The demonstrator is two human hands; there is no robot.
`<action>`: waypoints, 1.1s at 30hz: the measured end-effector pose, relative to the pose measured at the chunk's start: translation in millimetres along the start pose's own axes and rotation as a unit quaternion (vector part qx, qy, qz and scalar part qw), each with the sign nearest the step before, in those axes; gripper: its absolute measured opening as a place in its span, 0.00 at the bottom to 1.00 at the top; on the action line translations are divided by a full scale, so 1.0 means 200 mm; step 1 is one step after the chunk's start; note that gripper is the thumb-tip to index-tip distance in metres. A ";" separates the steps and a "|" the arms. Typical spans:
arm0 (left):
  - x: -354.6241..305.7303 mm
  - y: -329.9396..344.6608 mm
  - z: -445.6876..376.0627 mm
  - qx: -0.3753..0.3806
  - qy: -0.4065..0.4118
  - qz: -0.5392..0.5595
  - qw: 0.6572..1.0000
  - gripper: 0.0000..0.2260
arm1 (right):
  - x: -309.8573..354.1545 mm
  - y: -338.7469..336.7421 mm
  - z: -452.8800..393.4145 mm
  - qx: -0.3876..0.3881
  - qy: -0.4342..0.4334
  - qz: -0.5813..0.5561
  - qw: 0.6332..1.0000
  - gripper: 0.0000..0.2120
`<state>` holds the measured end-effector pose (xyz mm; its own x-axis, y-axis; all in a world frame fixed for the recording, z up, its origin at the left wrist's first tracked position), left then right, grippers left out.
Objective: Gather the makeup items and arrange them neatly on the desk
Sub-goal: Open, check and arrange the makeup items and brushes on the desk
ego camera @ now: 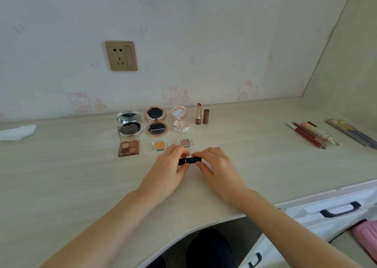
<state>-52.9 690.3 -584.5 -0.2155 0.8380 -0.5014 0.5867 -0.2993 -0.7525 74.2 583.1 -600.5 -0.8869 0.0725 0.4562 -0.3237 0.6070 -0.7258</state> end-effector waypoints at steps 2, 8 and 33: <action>0.00 0.03 0.03 -0.003 0.010 -0.020 1.000 0.08 | 0.01 0.02 0.01 -0.013 -0.006 0.003 1.000 0.11; 0.01 0.03 0.05 -0.015 0.050 -0.067 0.996 0.09 | 0.03 0.02 0.03 -0.075 -0.062 0.076 0.992 0.11; 0.09 -0.01 0.06 0.051 -0.045 -0.020 0.998 0.14 | 0.05 0.00 0.05 -0.102 -0.115 0.057 0.986 0.08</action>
<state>-68.0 700.4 -597.7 -0.3082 0.8072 -0.5035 0.4951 -0.3158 -0.8094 61.3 576.4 -601.3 -0.9729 -0.0178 0.2305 -0.1646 0.7534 -0.6366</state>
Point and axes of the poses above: each hand's wrist, its own z-axis away from the middle knuckle, its own y-axis out of the palm, x = y × z, the point moved 1 cm from there along -z, towards the middle knuckle, and after that the axes turned 1 degree about -z, right-handed, at the moved point
